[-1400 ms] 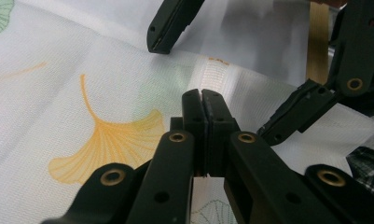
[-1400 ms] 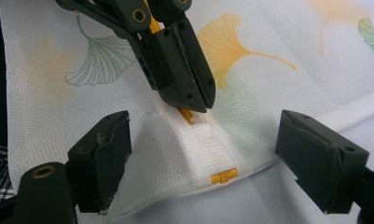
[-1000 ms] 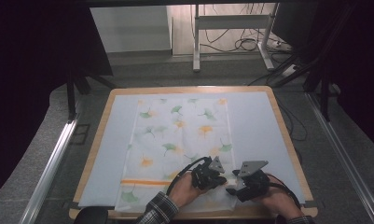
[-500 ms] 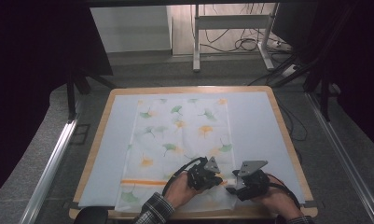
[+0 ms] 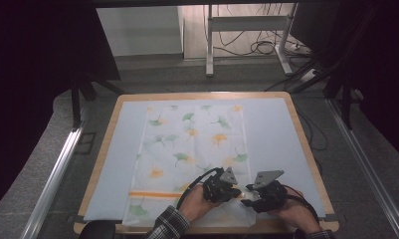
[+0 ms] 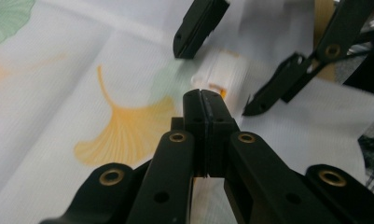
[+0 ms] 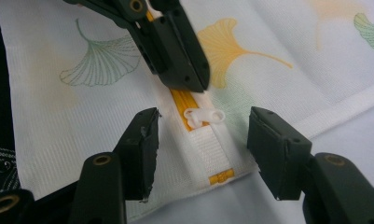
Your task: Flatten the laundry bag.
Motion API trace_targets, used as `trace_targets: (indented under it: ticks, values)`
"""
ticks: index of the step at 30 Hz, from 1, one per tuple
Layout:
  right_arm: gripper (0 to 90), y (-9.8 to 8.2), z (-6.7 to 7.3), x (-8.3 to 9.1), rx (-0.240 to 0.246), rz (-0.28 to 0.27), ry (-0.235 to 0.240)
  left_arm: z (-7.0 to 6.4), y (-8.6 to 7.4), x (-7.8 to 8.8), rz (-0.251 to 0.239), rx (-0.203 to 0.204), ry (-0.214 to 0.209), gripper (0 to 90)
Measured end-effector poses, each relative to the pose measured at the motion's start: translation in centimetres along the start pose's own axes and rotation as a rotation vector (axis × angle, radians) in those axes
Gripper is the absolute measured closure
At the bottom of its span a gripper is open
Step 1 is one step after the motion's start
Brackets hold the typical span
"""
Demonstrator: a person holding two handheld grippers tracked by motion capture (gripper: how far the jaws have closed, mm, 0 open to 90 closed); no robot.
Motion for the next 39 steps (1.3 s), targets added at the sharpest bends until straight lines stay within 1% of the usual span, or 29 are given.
trace_targets:
  ticks: [2,3,4,5,6,8,10,13,14,15,19,20,22,23,24,27,28,32,35,39]
  values:
    - [42.8,-0.1,0.0,0.1,0.001,-0.009,0.010,0.0,0.3,-0.2,0.003,0.008,-0.003,79.2]
    - [42.8,-0.1,0.0,0.1,0.001,-0.009,0.010,0.0,0.5,-0.4,0.005,0.013,-0.007,79.2]
    - [42.0,-0.2,0.0,0.2,-0.005,-0.016,0.014,-0.1,0.8,-0.7,-0.006,0.030,-0.015,73.4]
    - [42.0,-0.2,0.0,0.2,-0.005,-0.016,0.014,-0.1,0.8,-0.7,-0.006,0.030,-0.015,71.3]
    - [41.8,-0.3,0.0,0.2,-0.008,-0.020,0.019,-0.1,1.2,-1.0,-0.005,0.038,-0.024,70.2]
    - [41.4,-0.3,0.0,0.2,-0.007,-0.022,0.018,-0.1,1.2,-1.2,0.002,0.038,-0.025,69.3]
    - [41.3,-0.3,0.0,0.2,-0.009,-0.024,0.020,-0.2,1.3,-1.5,0.012,0.051,-0.044,69.2]
    - [41.3,-0.3,0.0,0.2,-0.012,-0.028,0.020,-0.4,1.3,-1.6,0.020,0.069,-0.053,72.7]
    - [41.7,-0.3,0.0,0.2,-0.009,-0.028,0.020,-0.5,1.3,-1.5,0.020,0.076,-0.056,76.5]
    - [41.7,-0.4,0.0,0.2,-0.005,-0.027,0.019,-0.6,1.4,-1.4,0.021,0.070,-0.061,81.7]
    - [41.3,-0.4,0.0,0.2,-0.007,-0.029,0.017,-0.7,1.4,-1.2,0.027,0.062,-0.061,83.5]
    - [41.2,-0.4,0.0,0.2,-0.010,-0.032,0.019,-0.7,1.5,-0.9,0.021,0.060,-0.068,89.6]
    - [41.2,-0.4,0.0,0.2,-0.011,-0.033,0.020,-0.8,1.4,-0.8,0.019,0.058,-0.068,89.3]
    - [41.1,-0.4,0.0,0.2,-0.011,-0.035,0.020,-0.7,1.3,-0.7,0.024,0.050,-0.065,89.7]
    - [41.0,-0.4,0.0,0.2,-0.012,-0.036,0.021,-0.8,1.3,-0.6,0.018,0.052,-0.068,89.8]
    - [41.0,-0.4,0.1,0.2,-0.011,-0.036,0.021,-0.8,1.1,-0.5,0.024,0.041,-0.062,89.8]
    - [41.0,-0.4,0.1,0.2,-0.007,-0.034,0.020,-0.8,1.0,-0.4,0.026,0.030,-0.060,89.8]
    - [41.1,-0.4,0.1,0.2,-0.003,-0.030,0.017,-0.8,0.7,-0.4,0.031,0.023,-0.062,89.2]
    - [41.5,-0.4,0.1,0.2,-0.005,-0.032,0.019,-0.8,0.6,-0.3,0.024,0.017,-0.062,89.7]
    - [42.3,-0.5,0.1,0.2,-0.002,-0.028,0.009,-0.7,0.7,-0.1,0.022,0.007,-0.042,90.0]
Point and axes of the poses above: each handheld gripper's, and its own axes: x roughly backward along the jaws, y roughly out of its top, z roughly to its left, the point moved 9 cm from there along -x, roughly forward along the jaws, and after that the axes turned 11 degrees about x, right-handed, at the moved point
